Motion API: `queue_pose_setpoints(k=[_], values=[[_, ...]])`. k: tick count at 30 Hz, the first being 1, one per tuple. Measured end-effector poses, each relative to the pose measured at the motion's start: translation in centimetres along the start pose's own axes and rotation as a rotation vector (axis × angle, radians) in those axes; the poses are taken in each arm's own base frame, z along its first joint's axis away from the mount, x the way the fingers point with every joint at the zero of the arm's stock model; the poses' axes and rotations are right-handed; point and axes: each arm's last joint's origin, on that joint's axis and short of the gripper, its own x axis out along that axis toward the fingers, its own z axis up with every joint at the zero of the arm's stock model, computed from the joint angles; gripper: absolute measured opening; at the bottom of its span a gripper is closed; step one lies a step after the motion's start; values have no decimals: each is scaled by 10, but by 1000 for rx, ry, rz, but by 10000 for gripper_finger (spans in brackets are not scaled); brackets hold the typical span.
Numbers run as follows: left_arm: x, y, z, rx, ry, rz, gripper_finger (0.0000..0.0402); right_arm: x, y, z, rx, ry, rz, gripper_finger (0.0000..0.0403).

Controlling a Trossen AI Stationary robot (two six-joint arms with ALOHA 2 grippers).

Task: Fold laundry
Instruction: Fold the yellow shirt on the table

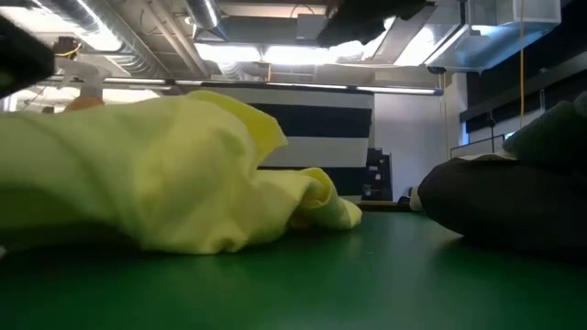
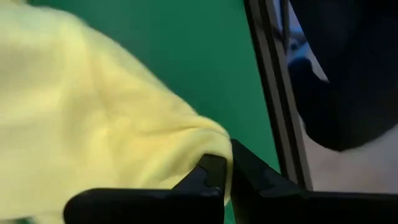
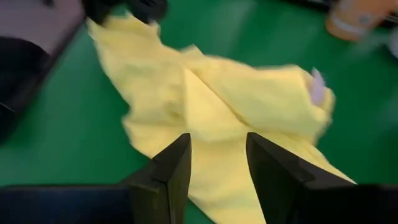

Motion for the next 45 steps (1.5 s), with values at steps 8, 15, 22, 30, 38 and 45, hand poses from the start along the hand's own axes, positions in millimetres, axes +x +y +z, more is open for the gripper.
queue_pose_setpoints(k=[8, 15, 22, 30, 38, 45], values=[[-33, 2, 7, 19, -166, 123, 0, 20, 5, -10, 11, -107, 70, 154], [-62, 5, 6, 22, -259, 224, 0, 59, 10, -24, -20, -86, 81, 154], [-75, 6, 6, 16, -308, 252, 0, 83, 10, -33, -49, -60, -22, 154], [-75, 7, 6, 25, -307, 265, 0, 103, 11, -27, -51, -46, -57, 154], [-81, 11, 3, 36, -307, 329, 0, 109, 8, -35, -140, 53, -194, 67], [-113, 23, -4, -29, -407, 506, 0, 71, 8, -27, -153, 147, -259, 10]])
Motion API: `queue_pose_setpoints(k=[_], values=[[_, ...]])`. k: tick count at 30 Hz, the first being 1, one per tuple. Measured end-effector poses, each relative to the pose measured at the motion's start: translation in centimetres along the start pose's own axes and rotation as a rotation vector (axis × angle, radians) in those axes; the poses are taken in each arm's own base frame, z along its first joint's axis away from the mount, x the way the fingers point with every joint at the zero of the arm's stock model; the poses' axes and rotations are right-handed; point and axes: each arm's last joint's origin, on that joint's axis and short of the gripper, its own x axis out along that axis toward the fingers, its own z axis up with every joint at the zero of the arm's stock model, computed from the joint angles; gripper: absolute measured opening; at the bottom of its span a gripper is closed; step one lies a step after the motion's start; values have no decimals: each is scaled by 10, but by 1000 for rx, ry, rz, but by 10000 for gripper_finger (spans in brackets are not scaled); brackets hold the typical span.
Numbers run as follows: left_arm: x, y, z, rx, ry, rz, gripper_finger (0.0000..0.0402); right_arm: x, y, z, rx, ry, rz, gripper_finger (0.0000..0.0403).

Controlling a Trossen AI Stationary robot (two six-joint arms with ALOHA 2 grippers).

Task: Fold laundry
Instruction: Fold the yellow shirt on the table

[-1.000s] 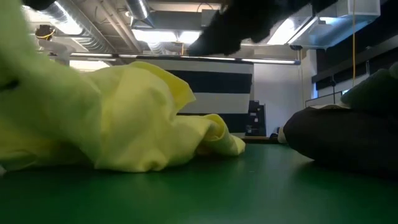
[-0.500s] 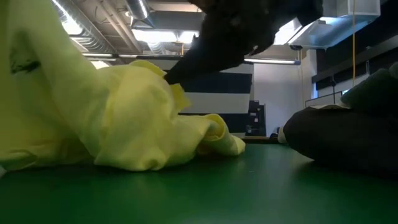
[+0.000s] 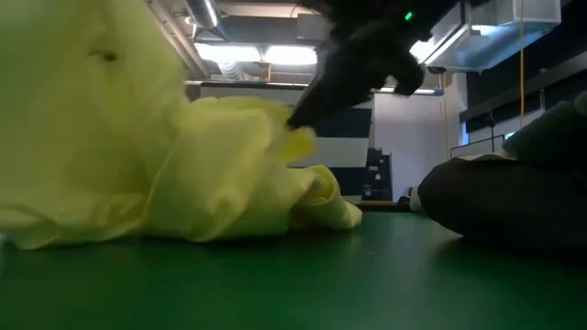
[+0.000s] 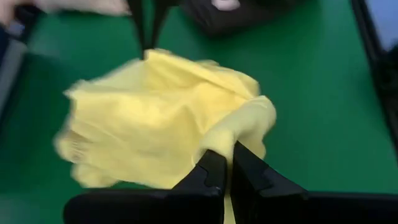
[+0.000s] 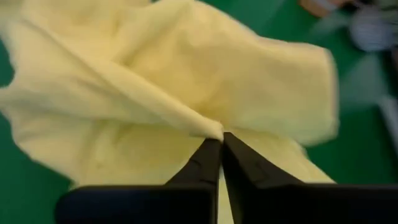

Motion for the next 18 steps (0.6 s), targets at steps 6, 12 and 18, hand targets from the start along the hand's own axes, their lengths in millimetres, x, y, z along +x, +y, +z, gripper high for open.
queue_pose_setpoints(k=[6, 12, 18], values=[[-24, 23, 11, -35, -162, 134, 0, -59, -11, 7, -35, 9, -135, 4], [-52, 48, 20, -101, -370, 322, 0, -117, -31, 10, -21, -40, -290, 2], [-79, 73, 25, -136, -503, 452, 0, -167, -58, 3, 30, -81, -435, 1]])
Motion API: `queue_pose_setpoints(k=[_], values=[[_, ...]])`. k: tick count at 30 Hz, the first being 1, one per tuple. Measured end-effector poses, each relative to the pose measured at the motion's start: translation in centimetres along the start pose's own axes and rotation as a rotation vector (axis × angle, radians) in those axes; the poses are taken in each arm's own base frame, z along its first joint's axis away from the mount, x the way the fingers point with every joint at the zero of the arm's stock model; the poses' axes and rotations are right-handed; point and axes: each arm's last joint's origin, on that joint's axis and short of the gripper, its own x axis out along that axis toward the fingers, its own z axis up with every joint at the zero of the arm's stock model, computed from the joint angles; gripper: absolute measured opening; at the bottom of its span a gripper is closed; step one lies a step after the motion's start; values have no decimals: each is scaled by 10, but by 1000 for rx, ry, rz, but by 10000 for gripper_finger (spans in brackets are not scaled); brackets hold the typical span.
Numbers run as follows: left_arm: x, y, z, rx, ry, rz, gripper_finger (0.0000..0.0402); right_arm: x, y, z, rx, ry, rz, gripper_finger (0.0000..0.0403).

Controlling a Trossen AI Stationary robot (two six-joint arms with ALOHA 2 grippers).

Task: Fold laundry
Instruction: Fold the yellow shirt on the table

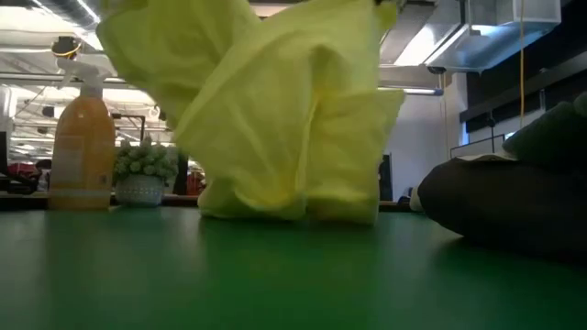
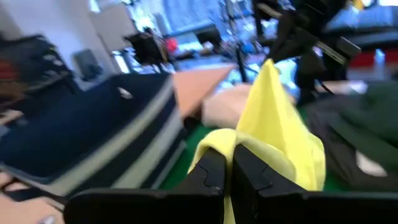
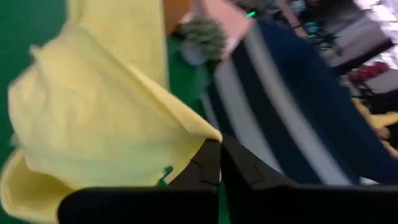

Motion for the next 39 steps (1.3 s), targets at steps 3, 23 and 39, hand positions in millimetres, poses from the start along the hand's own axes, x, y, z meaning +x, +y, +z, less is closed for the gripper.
queue_pose_setpoints(k=[3, 23, 39], values=[[-3, 15, 7, -8, -47, 61, 0, -16, -22, -2, 24, -27, -74, 1], [-5, 72, 54, 1, -88, 239, 0, -87, -114, -5, 200, -202, -410, 0], [-3, 133, 95, -11, -202, 226, 0, -78, -157, 2, 220, -319, -533, 0]])
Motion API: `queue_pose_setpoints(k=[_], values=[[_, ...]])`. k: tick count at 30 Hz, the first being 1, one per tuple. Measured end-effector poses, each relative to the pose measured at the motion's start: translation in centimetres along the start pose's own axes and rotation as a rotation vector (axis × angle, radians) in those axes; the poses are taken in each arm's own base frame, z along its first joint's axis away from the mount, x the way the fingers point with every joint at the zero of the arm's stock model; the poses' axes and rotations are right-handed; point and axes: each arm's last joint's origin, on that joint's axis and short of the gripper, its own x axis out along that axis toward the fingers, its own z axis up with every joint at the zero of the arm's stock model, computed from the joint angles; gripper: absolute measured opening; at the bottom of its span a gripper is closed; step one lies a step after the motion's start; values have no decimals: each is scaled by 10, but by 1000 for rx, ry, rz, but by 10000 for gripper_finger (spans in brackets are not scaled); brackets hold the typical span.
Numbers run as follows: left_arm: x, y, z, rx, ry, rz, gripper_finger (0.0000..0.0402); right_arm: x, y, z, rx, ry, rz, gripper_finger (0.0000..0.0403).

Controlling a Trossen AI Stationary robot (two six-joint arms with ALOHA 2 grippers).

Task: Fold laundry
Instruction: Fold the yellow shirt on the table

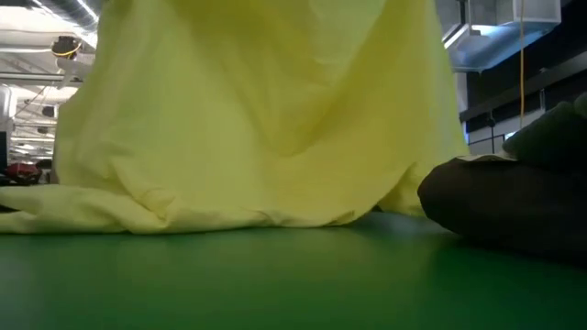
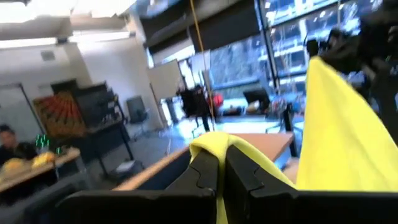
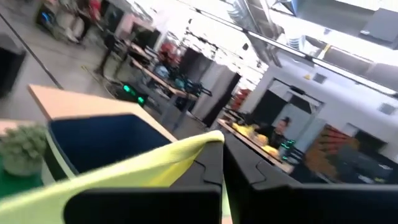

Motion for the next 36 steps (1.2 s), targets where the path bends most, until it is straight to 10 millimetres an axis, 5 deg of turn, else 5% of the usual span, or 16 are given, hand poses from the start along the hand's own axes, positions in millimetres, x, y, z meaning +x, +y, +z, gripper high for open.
queue_pose_setpoints(k=[11, 21, 29, 36], values=[[10, 41, 20, 59, -288, 74, 0, 38, -16, -16, 42, -59, -11, 0], [-2, 80, 54, 2, -574, 10, 0, 45, -35, -17, 71, -145, -57, 0], [4, 60, 72, 86, -545, -121, 0, 37, -49, 2, 180, -255, 69, 0], [8, 6, 73, 120, -430, -324, 0, 24, -55, 5, 278, -218, 316, 0]])
